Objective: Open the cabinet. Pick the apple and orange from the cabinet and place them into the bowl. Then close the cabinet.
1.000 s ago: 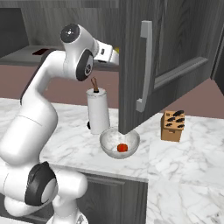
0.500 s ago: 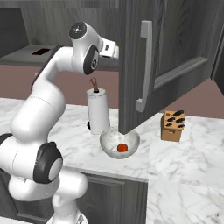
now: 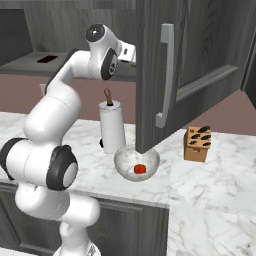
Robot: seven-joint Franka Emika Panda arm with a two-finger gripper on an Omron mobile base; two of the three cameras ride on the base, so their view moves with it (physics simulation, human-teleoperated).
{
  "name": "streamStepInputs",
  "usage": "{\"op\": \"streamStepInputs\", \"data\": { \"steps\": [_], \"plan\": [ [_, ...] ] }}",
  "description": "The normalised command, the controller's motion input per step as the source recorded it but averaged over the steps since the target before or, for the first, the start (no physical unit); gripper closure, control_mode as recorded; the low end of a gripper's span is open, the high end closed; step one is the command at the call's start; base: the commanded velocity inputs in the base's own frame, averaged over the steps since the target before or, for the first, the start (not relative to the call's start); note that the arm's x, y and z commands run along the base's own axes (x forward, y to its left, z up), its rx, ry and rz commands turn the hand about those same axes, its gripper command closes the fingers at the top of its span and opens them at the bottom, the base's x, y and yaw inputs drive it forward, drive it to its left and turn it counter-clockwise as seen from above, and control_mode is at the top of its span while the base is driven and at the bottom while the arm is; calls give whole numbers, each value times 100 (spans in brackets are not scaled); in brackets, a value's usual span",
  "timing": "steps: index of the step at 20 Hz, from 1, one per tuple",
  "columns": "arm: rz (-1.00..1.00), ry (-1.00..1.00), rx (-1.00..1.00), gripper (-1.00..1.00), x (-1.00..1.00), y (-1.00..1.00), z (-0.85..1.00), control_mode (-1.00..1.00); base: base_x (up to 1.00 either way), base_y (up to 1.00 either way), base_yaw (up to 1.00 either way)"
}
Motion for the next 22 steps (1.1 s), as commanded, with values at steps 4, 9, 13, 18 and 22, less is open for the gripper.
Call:
{"op": "streamStepInputs", "data": {
  "steps": [4, 9, 13, 18, 22],
  "plan": [
    [0, 0, 0, -100, 33, 0, -11, -100, 0, 0, 0],
    [0, 0, 0, -100, 35, 0, -10, -100, 0, 0, 0],
    [0, 0, 0, -100, 47, 0, -3, -100, 0, 0, 0],
    [0, 0, 1, -100, 54, -9, 0, -100, 0, 0, 0],
    [0, 0, 0, -100, 58, -32, 0, -100, 0, 0, 0]
  ]
}}
